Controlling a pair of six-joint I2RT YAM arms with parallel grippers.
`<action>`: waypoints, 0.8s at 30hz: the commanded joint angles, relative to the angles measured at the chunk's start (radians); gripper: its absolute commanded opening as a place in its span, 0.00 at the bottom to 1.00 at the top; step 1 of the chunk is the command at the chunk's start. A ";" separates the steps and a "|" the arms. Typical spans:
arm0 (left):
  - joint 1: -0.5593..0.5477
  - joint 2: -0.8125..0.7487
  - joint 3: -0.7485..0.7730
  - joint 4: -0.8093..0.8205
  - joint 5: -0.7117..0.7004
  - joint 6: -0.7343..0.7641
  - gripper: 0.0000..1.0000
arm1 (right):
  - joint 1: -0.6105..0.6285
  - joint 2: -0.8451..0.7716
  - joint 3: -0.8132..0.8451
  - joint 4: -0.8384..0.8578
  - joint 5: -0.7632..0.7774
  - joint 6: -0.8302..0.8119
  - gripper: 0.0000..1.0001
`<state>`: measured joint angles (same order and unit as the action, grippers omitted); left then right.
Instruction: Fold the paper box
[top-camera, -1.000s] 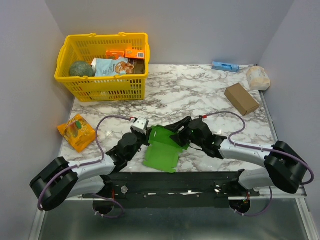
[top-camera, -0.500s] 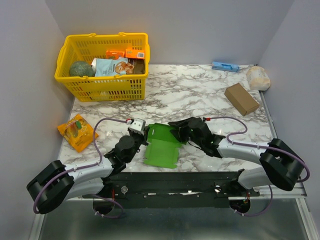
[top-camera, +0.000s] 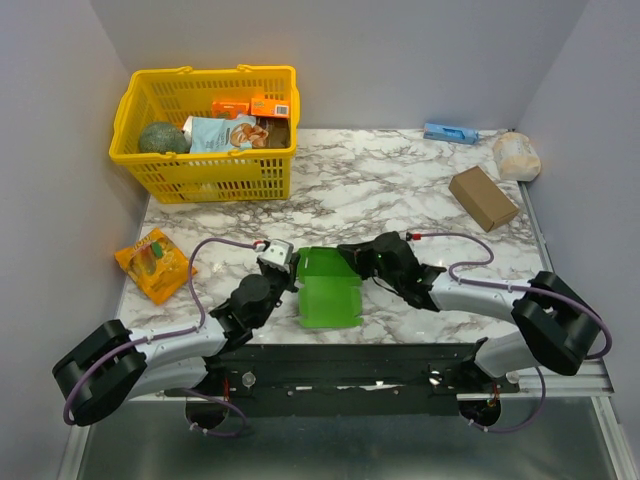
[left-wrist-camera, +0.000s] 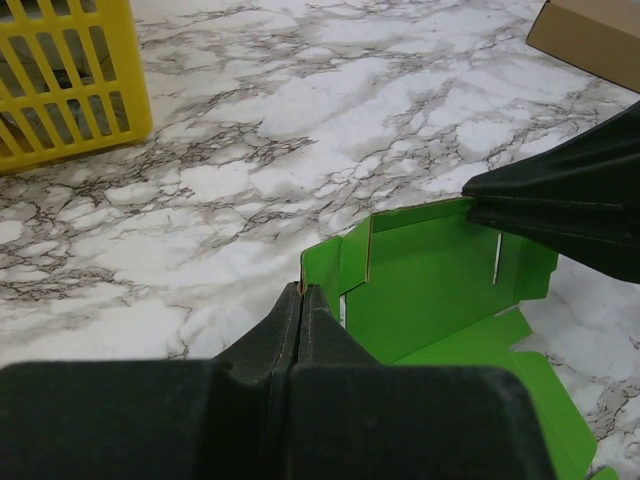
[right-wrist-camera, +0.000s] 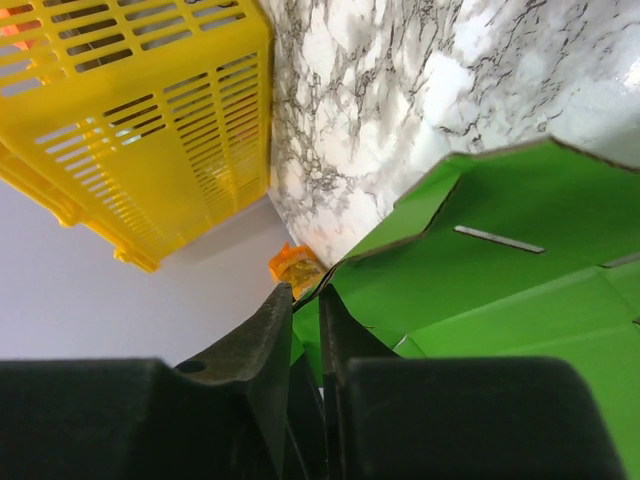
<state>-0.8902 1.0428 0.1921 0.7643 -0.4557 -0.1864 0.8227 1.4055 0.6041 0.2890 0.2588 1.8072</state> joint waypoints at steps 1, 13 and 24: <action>-0.016 0.006 0.000 0.023 -0.037 0.025 0.00 | -0.007 0.035 0.026 -0.010 0.050 0.007 0.17; -0.045 0.034 0.007 0.038 -0.063 0.057 0.00 | -0.007 0.099 -0.009 0.130 0.028 -0.042 0.01; -0.225 0.094 0.001 0.150 -0.212 0.246 0.00 | -0.008 0.119 -0.035 0.219 0.042 0.000 0.18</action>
<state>-1.0565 1.1015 0.1921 0.8299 -0.6121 -0.0414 0.8158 1.5139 0.5819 0.4793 0.2687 1.8038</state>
